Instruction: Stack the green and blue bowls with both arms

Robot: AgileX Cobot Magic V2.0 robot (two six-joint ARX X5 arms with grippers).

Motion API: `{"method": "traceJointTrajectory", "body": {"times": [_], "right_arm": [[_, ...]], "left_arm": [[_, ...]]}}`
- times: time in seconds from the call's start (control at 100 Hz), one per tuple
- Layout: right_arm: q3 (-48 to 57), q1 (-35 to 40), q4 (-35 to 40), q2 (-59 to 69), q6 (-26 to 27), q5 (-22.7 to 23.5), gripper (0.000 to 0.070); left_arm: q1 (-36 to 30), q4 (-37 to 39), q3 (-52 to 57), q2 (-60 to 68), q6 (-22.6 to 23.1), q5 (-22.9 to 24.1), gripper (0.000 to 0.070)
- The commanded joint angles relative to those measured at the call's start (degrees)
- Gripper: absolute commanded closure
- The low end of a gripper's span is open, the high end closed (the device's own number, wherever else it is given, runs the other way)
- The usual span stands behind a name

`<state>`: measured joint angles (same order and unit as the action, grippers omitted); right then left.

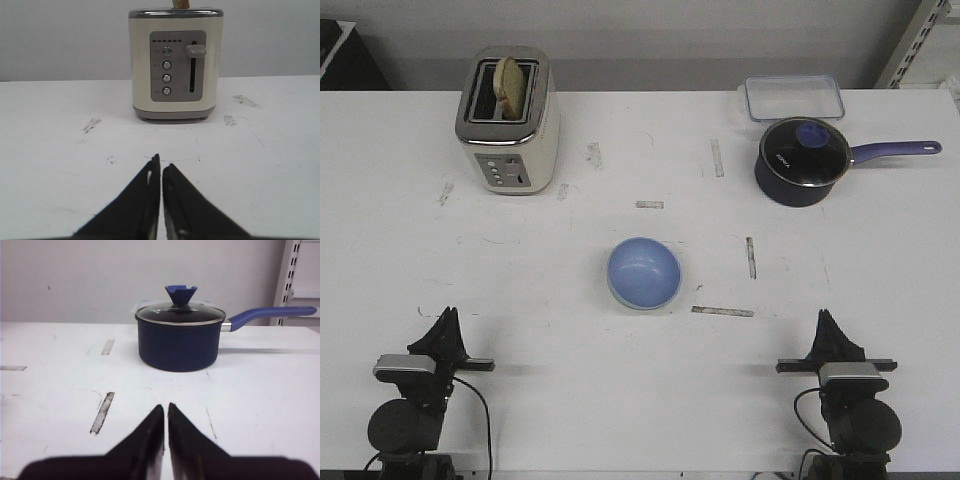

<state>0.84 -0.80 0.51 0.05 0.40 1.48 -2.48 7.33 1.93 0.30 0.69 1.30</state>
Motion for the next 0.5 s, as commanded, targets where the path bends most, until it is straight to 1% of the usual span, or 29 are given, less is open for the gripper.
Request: {"method": "traceJointTrajectory", "body": {"times": [0.0, 0.49], "right_arm": [[-0.1, -0.1, -1.4, 0.0, 0.2, 0.0, 0.0698], [-0.1, -0.1, -2.2, 0.0, 0.2, 0.0, 0.0698]], "left_arm": [[0.0, 0.9, -1.2, -0.1, -0.1, 0.0, 0.0699], [0.0, 0.9, -1.2, -0.1, -0.1, 0.0, 0.0699]]}}
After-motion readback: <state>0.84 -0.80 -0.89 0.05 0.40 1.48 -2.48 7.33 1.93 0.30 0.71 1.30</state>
